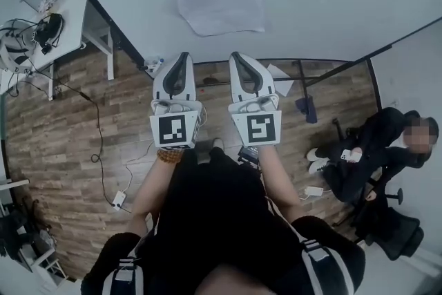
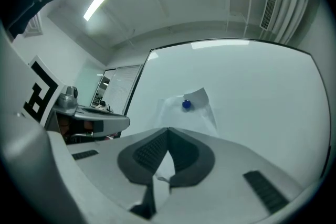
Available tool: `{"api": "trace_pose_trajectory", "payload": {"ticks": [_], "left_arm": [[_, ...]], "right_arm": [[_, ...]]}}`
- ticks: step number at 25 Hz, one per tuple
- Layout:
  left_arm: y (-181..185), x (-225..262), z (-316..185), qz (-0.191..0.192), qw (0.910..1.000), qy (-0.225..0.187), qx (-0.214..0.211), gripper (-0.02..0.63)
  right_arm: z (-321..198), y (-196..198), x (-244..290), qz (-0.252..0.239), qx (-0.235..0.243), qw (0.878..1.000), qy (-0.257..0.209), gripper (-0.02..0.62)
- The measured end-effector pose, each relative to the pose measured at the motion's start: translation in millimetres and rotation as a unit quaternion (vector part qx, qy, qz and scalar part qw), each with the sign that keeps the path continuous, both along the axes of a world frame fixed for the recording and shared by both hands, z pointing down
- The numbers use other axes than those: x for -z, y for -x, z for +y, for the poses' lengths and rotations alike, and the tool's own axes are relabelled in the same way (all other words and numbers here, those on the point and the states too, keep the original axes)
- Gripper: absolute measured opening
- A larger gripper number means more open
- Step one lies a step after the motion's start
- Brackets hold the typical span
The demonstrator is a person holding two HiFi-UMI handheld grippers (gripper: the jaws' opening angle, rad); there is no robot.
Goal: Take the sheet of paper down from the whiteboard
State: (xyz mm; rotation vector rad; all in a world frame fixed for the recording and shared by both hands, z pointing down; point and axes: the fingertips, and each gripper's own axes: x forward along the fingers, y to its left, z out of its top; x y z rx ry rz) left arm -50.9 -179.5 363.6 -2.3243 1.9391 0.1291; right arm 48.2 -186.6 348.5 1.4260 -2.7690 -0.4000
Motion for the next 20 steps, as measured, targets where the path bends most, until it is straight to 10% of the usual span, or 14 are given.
{"api": "trace_pose_trajectory", "payload": {"ticks": [20], "left_arm": [[34, 12, -81, -0.007, 0.9989, -0.01, -0.046, 0.013]], "right_arm": [[-74, 34, 42, 0.027, -0.045, 0.997, -0.054, -0.002]]}}
